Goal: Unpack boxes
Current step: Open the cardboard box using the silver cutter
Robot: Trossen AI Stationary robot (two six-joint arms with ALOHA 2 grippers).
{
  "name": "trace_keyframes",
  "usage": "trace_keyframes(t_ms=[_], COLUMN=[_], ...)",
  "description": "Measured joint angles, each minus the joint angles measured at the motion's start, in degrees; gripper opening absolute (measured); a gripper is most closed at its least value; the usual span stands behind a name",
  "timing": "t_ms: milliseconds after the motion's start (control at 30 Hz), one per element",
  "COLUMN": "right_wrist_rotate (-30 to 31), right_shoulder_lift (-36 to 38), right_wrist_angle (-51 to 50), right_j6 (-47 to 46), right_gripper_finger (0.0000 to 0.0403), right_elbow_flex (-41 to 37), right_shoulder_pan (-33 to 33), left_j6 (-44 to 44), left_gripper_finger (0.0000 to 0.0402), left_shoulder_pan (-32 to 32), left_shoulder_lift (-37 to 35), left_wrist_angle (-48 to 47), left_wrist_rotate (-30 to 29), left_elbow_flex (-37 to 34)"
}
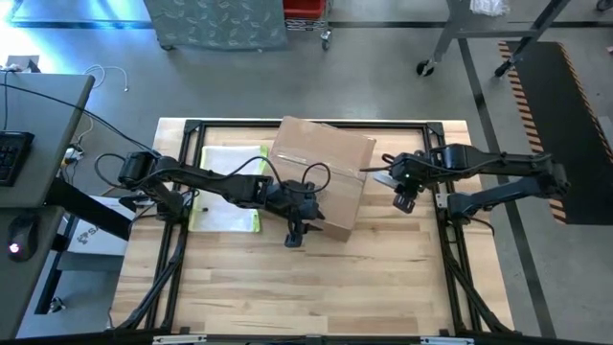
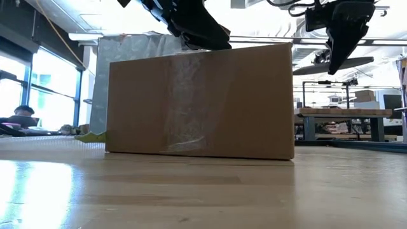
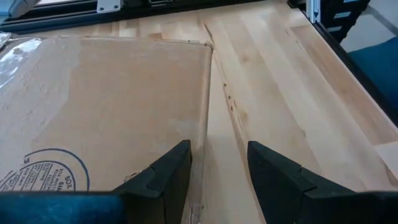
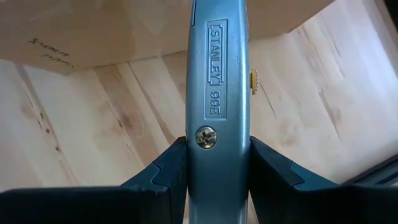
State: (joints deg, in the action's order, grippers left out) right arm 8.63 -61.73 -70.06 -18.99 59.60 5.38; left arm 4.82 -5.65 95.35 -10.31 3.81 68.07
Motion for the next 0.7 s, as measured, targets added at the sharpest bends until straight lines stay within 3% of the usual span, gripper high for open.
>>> trace_keyframes(t_ms=[700], right_wrist_rotate=[-2.0], right_shoulder_lift=[-2.5], right_wrist_angle=[3.7], right_j6=[8.6], right_gripper_finger=[0.0114], right_elbow_flex=[0.1], right_shoulder_pan=[2.9], left_j6=[0.3], left_gripper_finger=[0.0145], left_shoulder_pan=[0.0], left_shoulder_lift=[0.0], left_wrist_angle=[0.3], left_wrist_rotate=[-3.6], left_elbow_flex=[0.0])
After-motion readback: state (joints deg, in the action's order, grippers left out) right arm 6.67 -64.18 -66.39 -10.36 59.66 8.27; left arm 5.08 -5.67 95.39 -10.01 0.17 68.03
